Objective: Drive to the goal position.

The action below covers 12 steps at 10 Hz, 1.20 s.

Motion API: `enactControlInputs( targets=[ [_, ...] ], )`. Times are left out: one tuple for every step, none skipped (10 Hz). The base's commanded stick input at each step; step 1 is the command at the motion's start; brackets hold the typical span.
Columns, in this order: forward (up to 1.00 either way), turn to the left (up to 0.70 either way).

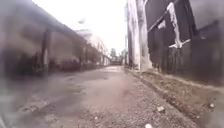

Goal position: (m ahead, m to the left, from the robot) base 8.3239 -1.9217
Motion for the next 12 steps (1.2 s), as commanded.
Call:
enactControlInputs(
  targets=[
    [1.00,0.00],
    [1.00,0.00],
    [1.00,0.00],
    [1.00,0.00],
    [1.00,0.00],
    [1.00,-0.05],
    [1.00,-0.18],
    [1.00,-0.28],
    [1.00,0.00],
    [1.00,0.00],
    [1.00,0.00],
    [1.00,0.00]
  ],
)
